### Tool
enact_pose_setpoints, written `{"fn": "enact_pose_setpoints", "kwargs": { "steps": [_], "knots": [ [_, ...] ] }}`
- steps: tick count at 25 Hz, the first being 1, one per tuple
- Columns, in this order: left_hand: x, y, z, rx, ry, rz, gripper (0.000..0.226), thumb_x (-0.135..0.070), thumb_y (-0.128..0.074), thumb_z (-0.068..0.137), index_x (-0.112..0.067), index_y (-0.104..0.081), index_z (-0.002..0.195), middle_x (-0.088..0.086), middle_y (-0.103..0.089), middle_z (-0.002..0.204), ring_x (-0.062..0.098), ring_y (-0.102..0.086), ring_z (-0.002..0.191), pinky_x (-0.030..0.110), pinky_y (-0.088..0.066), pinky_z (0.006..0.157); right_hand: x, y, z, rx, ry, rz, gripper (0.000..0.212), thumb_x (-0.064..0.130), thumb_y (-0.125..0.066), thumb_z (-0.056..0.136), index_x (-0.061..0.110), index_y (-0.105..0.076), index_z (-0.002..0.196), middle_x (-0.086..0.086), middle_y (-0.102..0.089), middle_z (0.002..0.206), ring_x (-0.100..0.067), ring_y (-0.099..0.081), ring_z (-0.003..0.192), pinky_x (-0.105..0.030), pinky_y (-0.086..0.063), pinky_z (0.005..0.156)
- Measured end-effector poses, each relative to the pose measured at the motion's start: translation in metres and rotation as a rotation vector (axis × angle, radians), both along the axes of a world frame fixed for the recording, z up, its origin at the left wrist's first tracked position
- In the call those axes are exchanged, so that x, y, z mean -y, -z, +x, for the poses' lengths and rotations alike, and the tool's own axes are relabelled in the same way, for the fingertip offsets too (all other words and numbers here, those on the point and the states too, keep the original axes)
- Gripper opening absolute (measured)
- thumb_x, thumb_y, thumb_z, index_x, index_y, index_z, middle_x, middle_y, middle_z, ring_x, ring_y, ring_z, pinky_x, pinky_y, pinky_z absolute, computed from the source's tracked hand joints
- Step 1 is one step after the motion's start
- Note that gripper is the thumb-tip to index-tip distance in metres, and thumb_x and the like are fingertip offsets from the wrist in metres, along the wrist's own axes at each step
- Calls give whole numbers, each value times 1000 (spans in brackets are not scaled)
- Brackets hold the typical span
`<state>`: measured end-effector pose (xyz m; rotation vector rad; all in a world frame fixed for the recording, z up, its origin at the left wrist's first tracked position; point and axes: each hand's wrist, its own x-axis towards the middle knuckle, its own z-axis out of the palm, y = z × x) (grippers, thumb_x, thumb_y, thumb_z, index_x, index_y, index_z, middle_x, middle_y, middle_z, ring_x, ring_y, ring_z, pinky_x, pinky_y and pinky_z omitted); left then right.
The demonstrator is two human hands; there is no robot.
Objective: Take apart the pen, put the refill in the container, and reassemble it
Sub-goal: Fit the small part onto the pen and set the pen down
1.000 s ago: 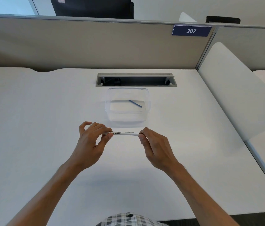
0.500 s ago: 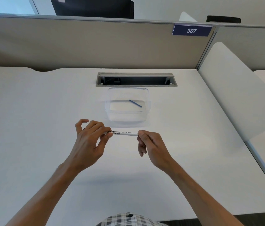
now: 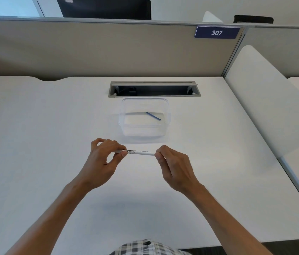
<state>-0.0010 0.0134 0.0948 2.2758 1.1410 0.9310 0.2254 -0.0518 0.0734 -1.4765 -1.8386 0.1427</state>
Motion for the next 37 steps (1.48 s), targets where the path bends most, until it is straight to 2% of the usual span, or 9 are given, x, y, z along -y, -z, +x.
{"fn": "enact_pose_setpoints", "kwargs": {
  "steps": [5,8,14,17,21,24,26,32,37],
  "knots": [
    [2,0,4,-29,-22,105,12,-24,-59,90,-17,-68,88,-10,-62,78,5,-54,81,33,-24,101,0,5,-7,-397,-5,-225,41,37,-36,101,11,-45,71,-5,-51,55,-15,-39,49,-29,-33,51],
    [1,2,6,-59,-40,160,12,-23,-58,91,-17,-68,89,-9,-62,78,6,-54,80,36,-23,100,0,4,-12,-573,-16,-292,42,31,-41,102,10,-42,66,-3,-45,51,-10,-37,49,-23,-32,50],
    [-4,2,9,-207,-34,350,12,-24,-55,93,-20,-66,90,-10,-57,77,10,-55,81,36,-22,99,-7,3,-11,-941,-30,-459,45,18,-43,105,12,-41,60,10,-35,56,-11,-32,47,-25,-38,46],
    [-6,4,9,-189,-45,291,13,-26,-55,92,-21,-66,89,-11,-56,74,10,-55,79,35,-22,100,-7,5,-12,-857,9,-465,44,24,-42,106,7,-42,65,8,-38,55,-11,-37,48,-29,-39,51],
    [-7,4,6,-147,-52,200,21,-32,-49,93,-20,-66,88,-11,-56,72,8,-53,77,32,-21,100,-2,5,-11,-451,70,-322,34,43,-35,100,21,-46,77,1,-54,60,-10,-43,51,-28,-35,54],
    [-9,2,3,-97,-50,140,21,-33,-48,93,-20,-64,87,-8,-58,71,9,-54,75,31,-22,100,-2,3,-6,-183,74,-167,23,39,-36,101,25,-48,89,8,-52,67,-12,-43,58,-28,-39,55],
    [-9,1,2,-61,-41,105,16,-29,-52,93,-20,-63,86,-6,-59,71,8,-54,75,34,-24,100,-2,2,-5,-120,61,-93,22,34,-37,102,21,-50,91,11,-47,69,-13,-38,59,-29,-39,54],
    [-1,-1,5,-49,-88,214,17,-25,-54,92,-16,-67,85,-6,-59,71,9,-54,75,32,-26,96,-5,-4,-7,-383,-36,-191,32,31,-39,103,18,-43,75,-8,-44,58,-24,-37,54,-39,-34,52],
    [-1,1,6,-31,-130,362,15,-21,-58,90,-15,-69,81,-7,-59,70,13,-58,70,34,-27,91,-9,-14,-12,-648,-49,-364,41,29,-43,104,22,-37,64,11,-32,55,-12,-27,53,-24,-26,51]
  ]
}}
